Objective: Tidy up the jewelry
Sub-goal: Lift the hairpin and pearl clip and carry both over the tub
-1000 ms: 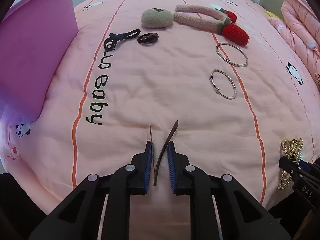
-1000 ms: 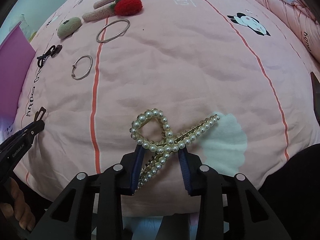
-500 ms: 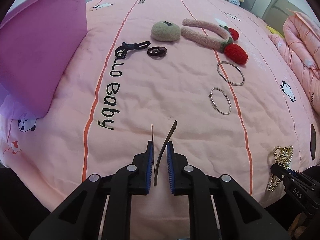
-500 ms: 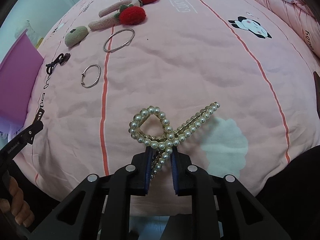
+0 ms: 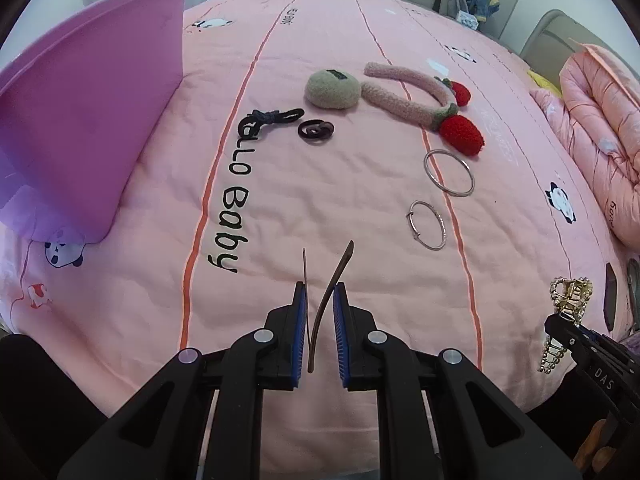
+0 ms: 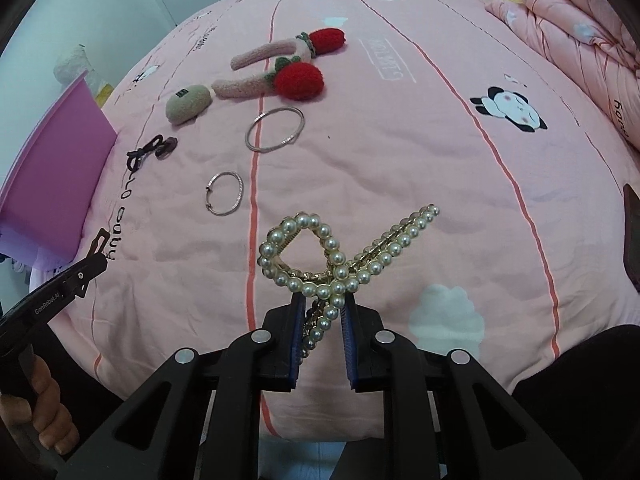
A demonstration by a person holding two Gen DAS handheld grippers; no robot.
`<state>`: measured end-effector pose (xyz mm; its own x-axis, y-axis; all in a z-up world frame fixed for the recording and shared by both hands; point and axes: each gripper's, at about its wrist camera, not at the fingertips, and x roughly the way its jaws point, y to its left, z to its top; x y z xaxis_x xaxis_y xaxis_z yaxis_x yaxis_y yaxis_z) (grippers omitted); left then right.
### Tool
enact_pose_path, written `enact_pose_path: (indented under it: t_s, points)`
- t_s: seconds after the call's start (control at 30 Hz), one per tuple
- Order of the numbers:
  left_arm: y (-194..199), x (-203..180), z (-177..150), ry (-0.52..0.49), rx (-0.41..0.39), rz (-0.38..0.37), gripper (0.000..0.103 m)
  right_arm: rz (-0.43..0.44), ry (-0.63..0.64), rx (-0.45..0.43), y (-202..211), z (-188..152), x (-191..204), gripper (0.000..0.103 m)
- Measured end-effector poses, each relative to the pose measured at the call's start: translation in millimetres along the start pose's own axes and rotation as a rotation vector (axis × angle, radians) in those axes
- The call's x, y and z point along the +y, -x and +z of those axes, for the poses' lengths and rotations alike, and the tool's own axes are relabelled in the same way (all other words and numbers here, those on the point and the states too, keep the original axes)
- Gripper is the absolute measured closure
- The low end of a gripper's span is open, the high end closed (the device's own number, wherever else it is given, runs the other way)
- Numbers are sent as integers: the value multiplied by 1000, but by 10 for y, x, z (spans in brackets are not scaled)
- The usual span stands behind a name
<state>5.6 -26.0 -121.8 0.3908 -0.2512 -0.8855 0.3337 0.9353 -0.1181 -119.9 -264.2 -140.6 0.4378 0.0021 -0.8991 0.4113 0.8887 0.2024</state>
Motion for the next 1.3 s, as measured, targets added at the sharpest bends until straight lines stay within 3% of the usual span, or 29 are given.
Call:
enact_pose_path:
  t_s: [0.37,0.63,0.83,1.3]
  points:
    - [508,51,177,21,-78,-2,90,98,67,-65,282,318,374,86]
    - [1006,266,498,66,-167,-7,90,218,158,-118,511,725,928,86]
    - [1321,653,816,113,-225,9,90,324,236,-143,623,1084,1502,86]
    - [1652,1932,1300,242,-289,186,89,492,438,-146,611,1814,3142,86]
